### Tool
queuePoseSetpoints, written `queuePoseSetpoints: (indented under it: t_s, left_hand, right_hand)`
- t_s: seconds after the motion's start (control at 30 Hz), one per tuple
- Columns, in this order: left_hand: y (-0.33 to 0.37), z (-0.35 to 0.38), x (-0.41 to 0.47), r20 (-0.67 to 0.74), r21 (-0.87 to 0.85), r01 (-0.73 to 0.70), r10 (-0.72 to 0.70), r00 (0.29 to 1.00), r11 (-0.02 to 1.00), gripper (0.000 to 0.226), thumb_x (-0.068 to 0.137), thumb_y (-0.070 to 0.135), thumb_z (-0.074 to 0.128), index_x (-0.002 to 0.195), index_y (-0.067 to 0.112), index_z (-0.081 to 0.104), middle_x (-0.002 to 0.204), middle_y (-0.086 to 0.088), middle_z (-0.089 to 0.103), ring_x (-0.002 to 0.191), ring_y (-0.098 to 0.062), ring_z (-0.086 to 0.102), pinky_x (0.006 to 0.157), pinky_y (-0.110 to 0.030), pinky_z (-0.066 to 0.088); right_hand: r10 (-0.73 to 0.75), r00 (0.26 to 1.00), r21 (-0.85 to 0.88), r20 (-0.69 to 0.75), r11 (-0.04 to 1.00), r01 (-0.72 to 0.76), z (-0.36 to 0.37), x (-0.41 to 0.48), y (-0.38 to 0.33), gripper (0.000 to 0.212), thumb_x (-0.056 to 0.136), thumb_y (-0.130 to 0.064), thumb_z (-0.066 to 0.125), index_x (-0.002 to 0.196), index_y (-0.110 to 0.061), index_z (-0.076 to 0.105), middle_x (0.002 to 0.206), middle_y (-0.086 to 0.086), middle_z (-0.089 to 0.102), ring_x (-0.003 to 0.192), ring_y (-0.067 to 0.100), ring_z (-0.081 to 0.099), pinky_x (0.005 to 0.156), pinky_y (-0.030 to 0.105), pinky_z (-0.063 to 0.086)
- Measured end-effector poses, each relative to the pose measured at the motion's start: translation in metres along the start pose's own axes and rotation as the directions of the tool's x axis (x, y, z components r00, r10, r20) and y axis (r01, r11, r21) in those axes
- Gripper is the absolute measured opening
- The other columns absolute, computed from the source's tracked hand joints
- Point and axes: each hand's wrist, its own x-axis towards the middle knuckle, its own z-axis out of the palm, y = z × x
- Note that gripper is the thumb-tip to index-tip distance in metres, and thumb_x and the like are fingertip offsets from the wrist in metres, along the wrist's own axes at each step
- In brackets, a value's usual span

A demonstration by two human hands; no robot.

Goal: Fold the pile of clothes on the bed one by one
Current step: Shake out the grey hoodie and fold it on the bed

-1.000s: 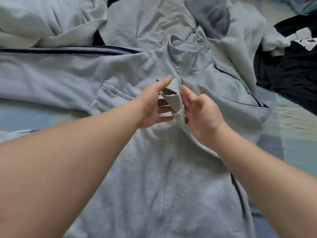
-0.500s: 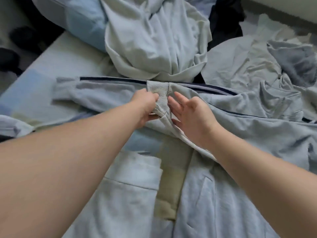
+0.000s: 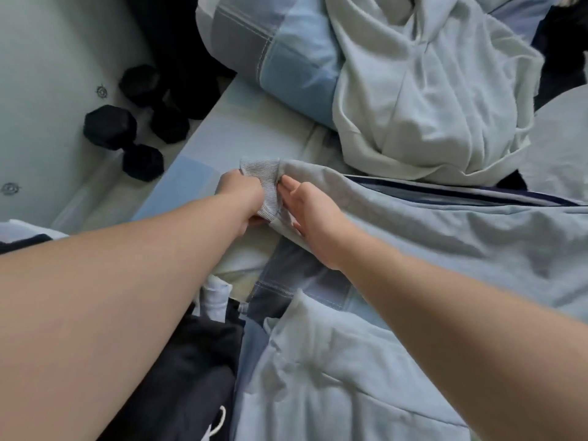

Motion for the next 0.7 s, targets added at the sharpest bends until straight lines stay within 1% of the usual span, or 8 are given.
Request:
queuePoseSetpoints:
  t_s: [0.03, 0.13, 0.23, 0.33, 0.43, 0.53, 0.6, 0.7]
  left_hand:
    - [-0.002, -0.005, 0.007, -0.031, 0.040, -0.003, 0.004, 1.000, 0.999, 0.034, 0.098, 0.009, 0.045, 0.127, 0.015, 0.060, 0.118, -0.015, 0.067, 0.104, -0.037, 0.066, 0.082, -0.053, 0.060]
    - [-0.011, -0.014, 0.017, -0.104, 0.152, -0.011, 0.027, 0.994, 0.988, 0.036, 0.098, 0.012, 0.044, 0.131, 0.011, 0.056, 0.126, -0.015, 0.063, 0.113, -0.036, 0.061, 0.098, -0.046, 0.053]
    - [-0.009, -0.006, 0.013, -0.197, 0.319, -0.060, 0.128, 0.972, 0.946, 0.034, 0.100, 0.017, 0.047, 0.132, 0.010, 0.051, 0.133, -0.013, 0.058, 0.119, -0.035, 0.055, 0.095, -0.035, 0.044]
    - [0.001, 0.007, -0.005, -0.199, 0.645, -0.211, 0.427, 0.882, 0.735, 0.049, 0.094, 0.022, 0.058, 0.140, 0.020, 0.040, 0.153, -0.008, 0.037, 0.139, -0.034, 0.034, 0.110, -0.043, 0.029]
    - [0.003, 0.042, -0.028, 0.095, 0.788, -0.492, 0.716, 0.691, 0.370, 0.057, 0.089, 0.025, 0.061, 0.143, 0.024, 0.041, 0.159, -0.003, 0.029, 0.145, -0.030, 0.023, 0.114, -0.046, 0.023]
    - [0.000, 0.098, -0.049, 0.465, 0.682, -0.717, 0.672, 0.577, 0.143, 0.045, 0.094, 0.031, 0.057, 0.139, 0.023, 0.050, 0.146, -0.001, 0.050, 0.137, -0.026, 0.038, 0.107, -0.040, 0.030]
    - [-0.005, 0.137, -0.057, 0.610, 0.635, -0.766, 0.542, 0.578, 0.102, 0.042, 0.101, 0.036, 0.047, 0.141, 0.022, 0.051, 0.143, -0.002, 0.055, 0.132, -0.028, 0.046, 0.107, -0.041, 0.034]
    - [-0.011, 0.179, -0.058, 0.652, 0.689, -0.719, 0.361, 0.667, 0.084, 0.044, 0.106, 0.042, 0.034, 0.144, 0.022, 0.049, 0.144, -0.004, 0.054, 0.131, -0.032, 0.049, 0.107, -0.045, 0.038]
  right_hand:
    - [0.007, 1.000, 0.015, 0.010, 1.000, -0.007, 0.005, 0.008, 0.002, 0.044, 0.108, -0.024, 0.029, 0.145, -0.012, 0.049, 0.127, -0.009, 0.061, 0.085, -0.012, 0.064, 0.071, 0.003, 0.046]
    - [0.017, 1.000, -0.040, -0.005, 0.999, -0.017, 0.015, 0.013, 0.003, 0.032, 0.107, -0.023, 0.034, 0.130, -0.025, 0.056, 0.126, -0.013, 0.059, 0.087, -0.017, 0.061, 0.070, 0.001, 0.042]
    - [-0.018, 0.999, -0.133, -0.049, 0.991, 0.012, -0.004, 0.000, 0.002, 0.041, 0.104, -0.016, 0.037, 0.141, -0.021, 0.053, 0.137, -0.013, 0.057, 0.115, -0.002, 0.056, 0.096, 0.015, 0.044]
    - [-0.115, 0.979, -0.378, -0.169, 0.925, 0.044, -0.057, -0.020, 0.007, 0.044, 0.097, -0.009, 0.044, 0.137, -0.021, 0.059, 0.133, -0.007, 0.063, 0.105, 0.006, 0.061, 0.080, 0.012, 0.048]
    - [-0.220, 0.909, -0.604, -0.356, 0.796, -0.044, -0.135, -0.044, 0.023, 0.041, 0.092, -0.013, 0.052, 0.130, -0.022, 0.063, 0.125, -0.006, 0.066, 0.112, 0.014, 0.063, 0.094, 0.026, 0.050]
    - [-0.259, 0.808, -0.709, -0.529, 0.659, -0.252, -0.216, -0.064, 0.043, 0.046, 0.094, -0.025, 0.054, 0.140, -0.027, 0.055, 0.139, 0.000, 0.058, 0.127, 0.025, 0.053, 0.108, 0.047, 0.042]
    - [-0.267, 0.784, -0.753, -0.561, 0.557, -0.349, -0.264, -0.075, 0.055, 0.047, 0.096, -0.032, 0.053, 0.143, -0.032, 0.050, 0.144, -0.002, 0.053, 0.139, 0.021, 0.042, 0.114, 0.045, 0.028]
    - [-0.288, 0.852, -0.881, -0.437, 0.327, -0.341, -0.308, -0.080, 0.070, 0.052, 0.098, -0.042, 0.051, 0.149, -0.038, 0.041, 0.157, -0.009, 0.039, 0.148, 0.013, 0.024, 0.117, 0.040, 0.013]
